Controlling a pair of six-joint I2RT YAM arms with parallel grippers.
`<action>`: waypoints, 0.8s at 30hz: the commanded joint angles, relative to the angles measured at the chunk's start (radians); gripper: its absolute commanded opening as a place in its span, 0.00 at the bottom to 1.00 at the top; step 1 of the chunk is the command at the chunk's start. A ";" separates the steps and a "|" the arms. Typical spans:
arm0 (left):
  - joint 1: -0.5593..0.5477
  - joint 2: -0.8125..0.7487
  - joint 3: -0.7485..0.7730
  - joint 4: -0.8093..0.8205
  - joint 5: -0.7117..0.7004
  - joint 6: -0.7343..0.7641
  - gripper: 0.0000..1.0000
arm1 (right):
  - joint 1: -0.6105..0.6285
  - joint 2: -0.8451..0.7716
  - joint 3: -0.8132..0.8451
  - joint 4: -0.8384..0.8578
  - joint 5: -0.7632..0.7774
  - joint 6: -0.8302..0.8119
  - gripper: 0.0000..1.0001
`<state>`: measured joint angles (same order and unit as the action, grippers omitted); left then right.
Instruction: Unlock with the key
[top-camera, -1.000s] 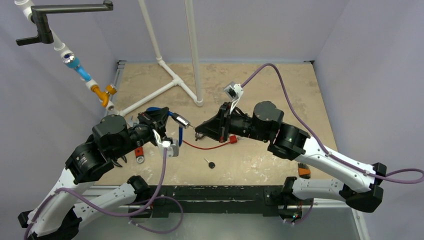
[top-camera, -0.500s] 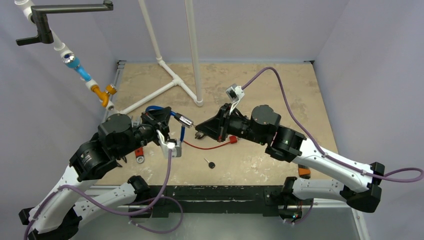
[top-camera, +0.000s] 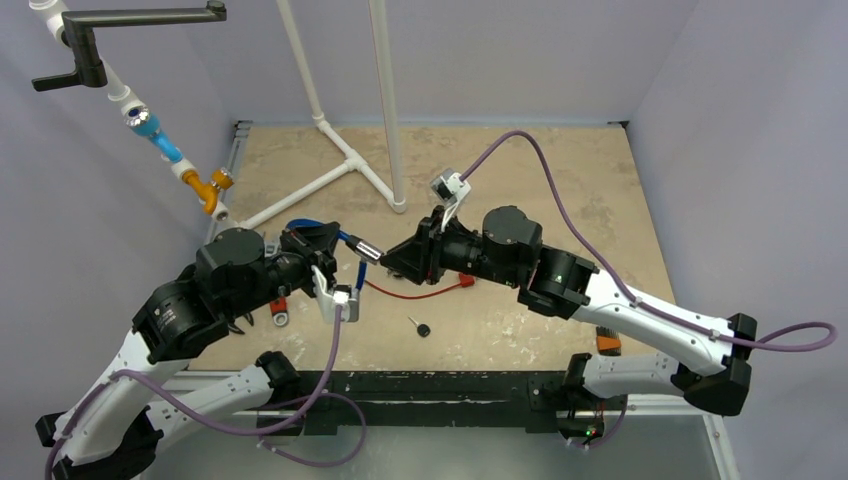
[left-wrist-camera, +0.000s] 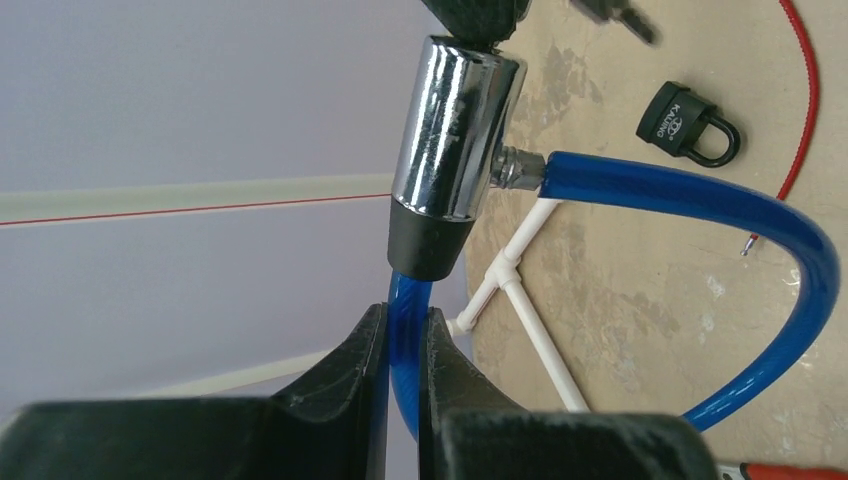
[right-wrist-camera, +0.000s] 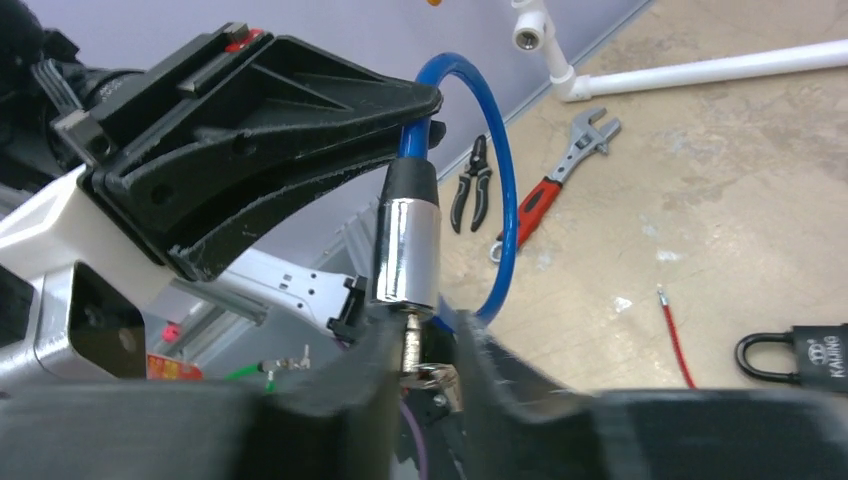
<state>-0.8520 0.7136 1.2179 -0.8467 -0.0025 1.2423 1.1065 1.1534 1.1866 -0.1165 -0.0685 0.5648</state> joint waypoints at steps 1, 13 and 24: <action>-0.032 0.022 0.045 0.040 0.132 -0.019 0.00 | 0.004 -0.019 0.057 0.033 0.046 -0.068 0.38; -0.032 0.026 0.025 0.042 0.093 -0.013 0.00 | 0.005 -0.058 0.068 0.034 -0.091 -0.135 0.56; -0.032 0.017 0.020 0.049 0.080 -0.003 0.00 | 0.004 -0.033 0.120 -0.034 -0.182 -0.185 0.60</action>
<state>-0.8787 0.7406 1.2243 -0.8566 0.0650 1.2339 1.1072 1.1187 1.2354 -0.1360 -0.2543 0.4240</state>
